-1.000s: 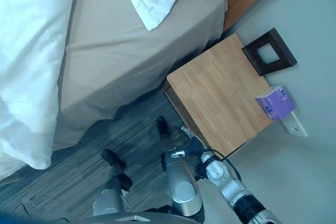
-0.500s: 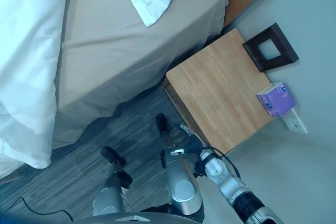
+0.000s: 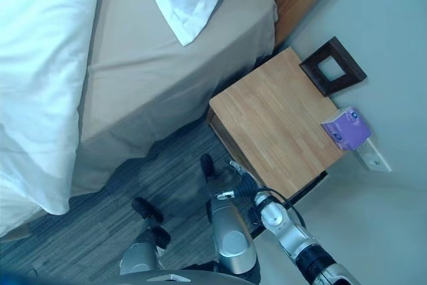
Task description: Making the bed.
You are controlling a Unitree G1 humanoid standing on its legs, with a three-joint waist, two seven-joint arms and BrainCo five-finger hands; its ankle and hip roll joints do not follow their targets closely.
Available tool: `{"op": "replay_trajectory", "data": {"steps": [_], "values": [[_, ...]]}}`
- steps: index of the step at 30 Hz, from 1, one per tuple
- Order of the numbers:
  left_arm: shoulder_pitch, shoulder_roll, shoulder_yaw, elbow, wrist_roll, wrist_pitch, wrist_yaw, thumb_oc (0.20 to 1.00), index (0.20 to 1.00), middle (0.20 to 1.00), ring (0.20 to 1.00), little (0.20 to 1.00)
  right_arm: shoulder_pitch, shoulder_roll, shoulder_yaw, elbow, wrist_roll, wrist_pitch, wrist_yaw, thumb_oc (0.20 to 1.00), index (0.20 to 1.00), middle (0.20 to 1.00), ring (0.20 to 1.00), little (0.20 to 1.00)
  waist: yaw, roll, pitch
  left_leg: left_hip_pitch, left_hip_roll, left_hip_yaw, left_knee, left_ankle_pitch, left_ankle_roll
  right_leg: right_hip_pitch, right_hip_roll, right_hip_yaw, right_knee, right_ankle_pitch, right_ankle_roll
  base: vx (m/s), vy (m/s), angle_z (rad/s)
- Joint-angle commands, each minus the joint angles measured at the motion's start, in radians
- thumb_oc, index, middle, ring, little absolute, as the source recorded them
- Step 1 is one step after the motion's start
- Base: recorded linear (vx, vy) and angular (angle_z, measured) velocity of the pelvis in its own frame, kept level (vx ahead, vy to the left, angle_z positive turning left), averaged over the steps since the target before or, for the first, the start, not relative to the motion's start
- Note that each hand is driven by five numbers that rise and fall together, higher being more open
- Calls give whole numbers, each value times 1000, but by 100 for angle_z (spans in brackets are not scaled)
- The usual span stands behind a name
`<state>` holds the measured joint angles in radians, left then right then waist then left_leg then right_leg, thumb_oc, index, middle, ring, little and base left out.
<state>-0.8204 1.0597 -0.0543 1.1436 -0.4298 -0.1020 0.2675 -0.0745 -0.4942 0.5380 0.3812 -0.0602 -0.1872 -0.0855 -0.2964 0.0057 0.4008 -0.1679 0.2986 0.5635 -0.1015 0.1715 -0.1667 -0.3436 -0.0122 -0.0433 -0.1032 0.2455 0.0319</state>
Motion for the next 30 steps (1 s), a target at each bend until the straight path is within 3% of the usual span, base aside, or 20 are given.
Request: {"op": "replay_trajectory", "data": {"steps": [1,7,12,16,19,21,24,26,27,28,30], "values": [[-57,9,-12,10,-34,-25,5,200,200,200,200,200,16,-6,6,-15,22,-22,-15,1000,1000,1000,1000,1000,-4,13,1,16,20,-21,14,-43,-33,-4,-11,25,22,-196,68,-31,-39,-2],[-48,-44,-19,-67,-57,-44,11,200,200,200,200,200,58,-14,-13,-14,15,-15,-9,1000,1000,1000,1000,1000,-11,38,-34,55,14,-15,14,-47,-32,39,-10,25,23,-211,66,8,-33,-1],[7,-113,-21,-272,-64,-81,22,200,200,200,200,200,114,-11,-33,20,6,-1,14,1000,1000,1000,1000,1000,-16,72,-91,122,-2,1,18,-58,-28,110,-12,32,23,-235,66,48,-52,0],[39,-243,-49,-488,-74,-115,32,200,200,200,200,200,191,-18,-54,54,2,22,54,1000,1000,1000,1000,1000,-56,102,-138,227,-16,57,55,-92,-19,202,-22,64,27,-271,60,57,-28,-23],[59,-264,-50,-514,-67,-116,38,200,200,200,200,200,205,-13,-53,70,1,24,62,1000,1000,1000,1000,1000,-66,105,-141,241,-16,71,73,-102,-17,214,-24,75,29,-275,60,12,-9,-32],[107,-370,-81,-615,-69,-129,42,200,200,200,200,200,246,0,-50,110,1,34,88,1000,1000,1000,1000,1000,-115,114,-158,287,-21,111,114,-133,-6,236,-27,120,27,-277,58,50,-9,-36],[188,-436,-95,-682,-56,-118,27,200,200,200,200,200,272,12,-54,136,6,36,100,1000,1000,1000,1000,1000,-129,125,-167,312,-27,134,128,-155,0,243,-26,150,30,-278,61,49,4,-55],[280,-524,-138,-712,-58,-102,-20,514,514,514,514,514,286,30,-45,169,3,38,111,1000,1000,1000,1000,1000,-159,137,-172,330,-28,154,141,-163,4,251,-25,172,33,-281,60,74,-3,-48],[314,-557,-149,-716,-65,-97,-37,827,827,827,827,827,289,36,-41,179,1,38,114,1000,1000,1000,1000,1000,-167,141,-173,337,-26,161,144,-162,4,254,-25,178,32,-282,58,50,6,-27],[356,-592,-163,-727,-71,-89,-57,1000,1000,1000,1000,1000,294,39,-39,188,-2,38,118,1000,1000,1000,1000,1000,-174,147,-173,342,-25,167,146,-161,3,257,-24,183,30,-284,57,35,27,-47],[466,-674,-213,-729,-85,-68,-110,1000,1000,1000,1000,1000,298,44,-38,207,-7,40,121,1000,1000,1000,1000,1000,-196,162,-167,347,-24,175,147,-162,2,259,-24,192,30,-287,52,14,31,-39]]}}
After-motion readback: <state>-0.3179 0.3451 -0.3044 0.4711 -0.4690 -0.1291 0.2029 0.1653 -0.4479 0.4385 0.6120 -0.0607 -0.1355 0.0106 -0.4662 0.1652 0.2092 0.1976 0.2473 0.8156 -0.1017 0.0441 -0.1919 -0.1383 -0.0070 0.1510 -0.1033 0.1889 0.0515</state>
